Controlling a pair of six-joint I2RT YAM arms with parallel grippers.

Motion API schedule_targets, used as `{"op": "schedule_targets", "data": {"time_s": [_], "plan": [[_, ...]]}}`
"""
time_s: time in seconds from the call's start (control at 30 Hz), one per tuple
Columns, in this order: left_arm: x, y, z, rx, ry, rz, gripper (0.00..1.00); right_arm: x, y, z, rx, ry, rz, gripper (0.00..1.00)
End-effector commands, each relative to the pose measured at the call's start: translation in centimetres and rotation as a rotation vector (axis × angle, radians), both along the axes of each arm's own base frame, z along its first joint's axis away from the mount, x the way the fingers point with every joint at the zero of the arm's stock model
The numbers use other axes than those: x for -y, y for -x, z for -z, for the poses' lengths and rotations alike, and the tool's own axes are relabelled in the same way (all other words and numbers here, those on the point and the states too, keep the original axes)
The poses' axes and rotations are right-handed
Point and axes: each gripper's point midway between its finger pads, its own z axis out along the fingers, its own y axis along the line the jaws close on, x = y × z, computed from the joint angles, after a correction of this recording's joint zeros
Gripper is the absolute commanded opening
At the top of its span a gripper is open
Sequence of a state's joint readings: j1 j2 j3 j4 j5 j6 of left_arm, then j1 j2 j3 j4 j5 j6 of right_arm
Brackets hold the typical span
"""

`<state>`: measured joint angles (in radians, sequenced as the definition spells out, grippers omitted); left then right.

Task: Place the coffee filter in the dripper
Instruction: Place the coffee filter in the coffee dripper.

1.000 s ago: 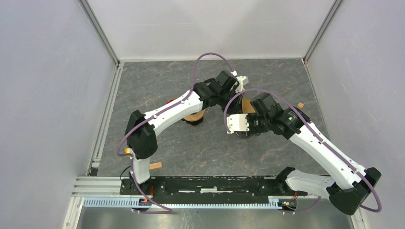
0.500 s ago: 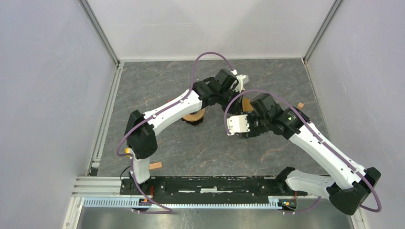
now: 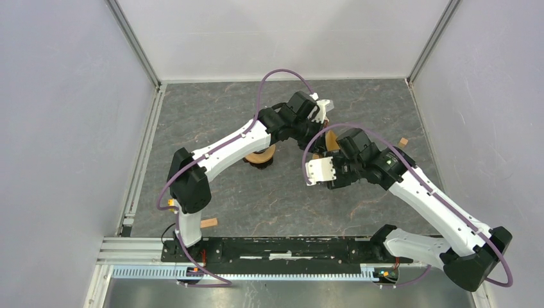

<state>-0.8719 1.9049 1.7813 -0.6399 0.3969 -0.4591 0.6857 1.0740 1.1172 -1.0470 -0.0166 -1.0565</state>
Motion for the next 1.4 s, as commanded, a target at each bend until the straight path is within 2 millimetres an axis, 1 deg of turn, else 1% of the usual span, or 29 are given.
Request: {"op": "schedule_targets", "data": {"time_s": [0.0, 0.13, 0.37, 0.57, 0.8, 0.93, 1.1, 1.23, 1.37], "plan": [[0.7, -0.1, -2.8, 0.008, 0.074, -0.006, 0.02, -0.6, -0.6, -0.6, 0.044, -0.024, -0.021, 0.62], [1.0, 0.0, -2.5, -0.011, 0.077, -0.009, 0.02, -1.1, -0.5, -0.6, 0.034, -0.045, -0.033, 0.62], [1.0, -0.3, -1.9, -0.022, 0.060, -0.024, 0.02, -1.4, 0.0, 1.3, -0.032, -0.031, -0.042, 0.63], [0.8, -0.7, -1.2, -0.015, 0.034, -0.039, 0.02, -1.4, 0.4, 2.1, -0.063, -0.025, -0.042, 0.64], [0.7, -0.6, 0.2, -0.034, 0.013, -0.037, 0.02, -1.3, -0.2, 3.8, -0.054, -0.018, -0.009, 0.65], [0.7, -0.7, 0.9, -0.035, -0.001, -0.037, 0.02, -1.5, -0.7, 4.1, -0.040, -0.020, -0.002, 0.65], [0.6, -0.9, 1.4, -0.037, -0.010, -0.037, 0.02, -1.8, -1.2, 4.6, -0.036, -0.019, 0.007, 0.63], [0.6, -0.9, 1.5, -0.036, -0.012, -0.036, 0.02, -1.4, -1.5, 5.5, -0.033, 0.007, 0.025, 0.60], [0.5, -1.1, 1.5, -0.036, -0.010, -0.036, 0.03, -1.2, -1.6, 6.0, -0.031, 0.016, 0.029, 0.53]]}}
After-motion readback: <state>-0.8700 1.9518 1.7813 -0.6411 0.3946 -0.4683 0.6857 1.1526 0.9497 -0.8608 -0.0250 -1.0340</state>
